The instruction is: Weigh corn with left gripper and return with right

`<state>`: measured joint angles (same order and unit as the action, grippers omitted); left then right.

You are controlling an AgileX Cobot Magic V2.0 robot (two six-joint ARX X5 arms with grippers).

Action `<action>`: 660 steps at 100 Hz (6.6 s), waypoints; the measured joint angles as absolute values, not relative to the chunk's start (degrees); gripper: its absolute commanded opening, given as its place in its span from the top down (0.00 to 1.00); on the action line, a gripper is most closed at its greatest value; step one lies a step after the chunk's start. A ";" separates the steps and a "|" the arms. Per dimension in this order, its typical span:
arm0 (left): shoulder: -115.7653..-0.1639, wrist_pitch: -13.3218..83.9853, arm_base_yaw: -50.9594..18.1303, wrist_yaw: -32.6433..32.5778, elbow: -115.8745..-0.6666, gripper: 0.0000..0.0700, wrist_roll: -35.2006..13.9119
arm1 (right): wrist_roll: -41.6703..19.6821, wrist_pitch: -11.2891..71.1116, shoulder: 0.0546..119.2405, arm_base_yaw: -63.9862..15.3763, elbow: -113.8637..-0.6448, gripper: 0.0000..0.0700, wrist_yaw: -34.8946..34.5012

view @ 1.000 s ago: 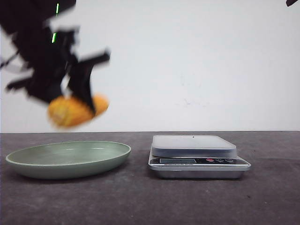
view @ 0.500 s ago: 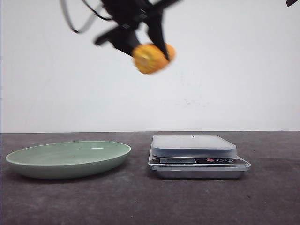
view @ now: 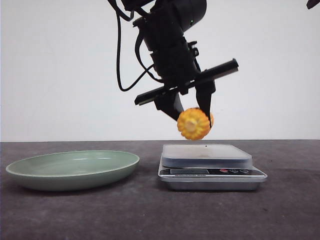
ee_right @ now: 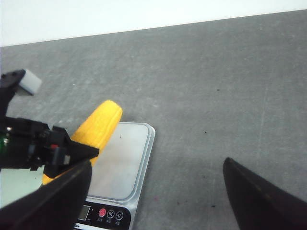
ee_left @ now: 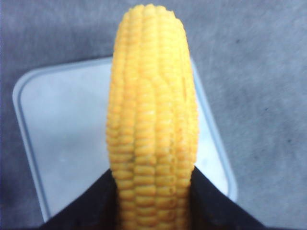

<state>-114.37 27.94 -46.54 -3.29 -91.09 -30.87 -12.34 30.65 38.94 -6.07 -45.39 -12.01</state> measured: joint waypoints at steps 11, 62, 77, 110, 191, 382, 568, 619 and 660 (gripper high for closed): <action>-116.01 28.95 -46.70 -3.33 -91.11 0.95 -30.87 | -12.34 30.65 38.94 -6.07 -45.39 0.21 -12.03; -116.22 28.49 -46.92 -3.38 -92.03 0.38 -30.33 | -12.19 31.27 38.94 -6.07 -45.39 0.21 -12.03; -113.19 30.35 -47.27 -5.85 -93.91 0.38 -26.83 | -12.01 31.33 38.94 -6.07 -45.39 0.21 -12.01; -88.25 36.62 -40.47 -17.69 -99.04 0.38 -13.50 | -11.84 31.44 38.94 -6.48 -45.39 0.21 -13.54; -31.05 81.45 -32.99 -34.70 -96.86 0.39 -22.68 | -15.97 14.74 59.55 -26.57 -47.00 0.21 -11.92; -10.41 77.32 -31.24 -24.05 -61.12 0.39 -27.57 | -16.69 25.08 85.73 -42.35 -74.81 1.00 1.15; -10.41 74.70 -31.24 -23.59 -61.12 0.39 -27.81 | -12.14 51.62 62.94 -26.02 -90.72 0.31 5.43; -10.37 64.31 -31.24 -19.44 -52.60 0.39 -27.83 | -12.82 73.21 27.09 -25.02 -81.95 0.31 16.69; -10.37 56.42 -31.24 -17.85 -50.06 0.97 -26.22 | -13.91 61.56 11.38 -24.01 -56.05 0.74 9.72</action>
